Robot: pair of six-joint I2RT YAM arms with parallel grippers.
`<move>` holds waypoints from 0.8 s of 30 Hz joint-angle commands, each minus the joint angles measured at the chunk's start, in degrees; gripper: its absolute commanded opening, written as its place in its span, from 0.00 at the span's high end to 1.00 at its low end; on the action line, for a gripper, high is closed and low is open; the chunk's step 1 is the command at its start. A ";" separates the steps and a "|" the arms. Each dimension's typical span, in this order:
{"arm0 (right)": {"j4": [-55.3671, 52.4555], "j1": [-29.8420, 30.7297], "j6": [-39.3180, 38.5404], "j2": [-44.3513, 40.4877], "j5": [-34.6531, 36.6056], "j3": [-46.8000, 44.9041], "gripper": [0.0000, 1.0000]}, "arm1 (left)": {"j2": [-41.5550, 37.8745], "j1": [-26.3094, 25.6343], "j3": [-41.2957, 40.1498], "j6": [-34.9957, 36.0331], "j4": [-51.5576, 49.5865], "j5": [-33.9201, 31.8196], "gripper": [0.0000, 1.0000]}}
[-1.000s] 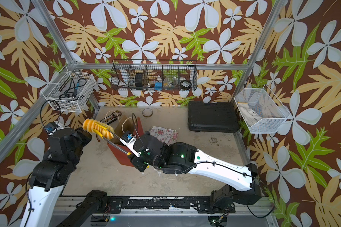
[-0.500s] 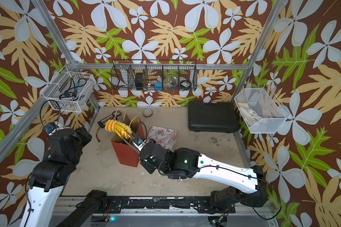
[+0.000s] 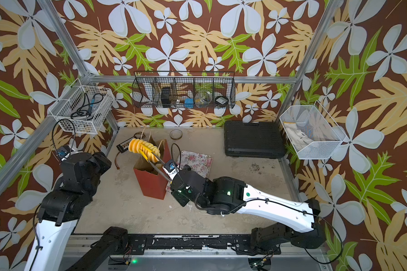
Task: Pack bread into a paper bag
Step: Place the fake bread in the paper bag.
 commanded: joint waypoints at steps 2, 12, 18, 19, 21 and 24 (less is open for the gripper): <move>2.27 0.33 0.88 -1.07 0.96 0.51 0.65 | 0.33 -0.02 -0.20 0.44 1.41 0.46 0.42; 1.16 0.70 1.64 -1.51 1.75 -0.06 0.65 | 1.14 -0.34 0.02 0.53 1.82 1.16 0.42; 1.32 0.70 1.30 -1.26 2.67 -1.48 0.64 | 1.50 -0.50 0.37 0.60 1.84 1.52 0.42; 1.35 0.77 1.12 -0.79 3.09 -1.49 0.64 | 1.48 -0.44 0.37 0.62 1.85 1.54 0.42; 1.30 0.66 0.70 0.01 3.82 -1.55 0.64 | 1.35 -0.45 0.37 0.70 1.72 1.44 0.42; 1.69 0.68 0.12 1.12 4.03 -1.60 0.63 | 1.24 -0.46 0.27 0.79 1.60 1.19 0.42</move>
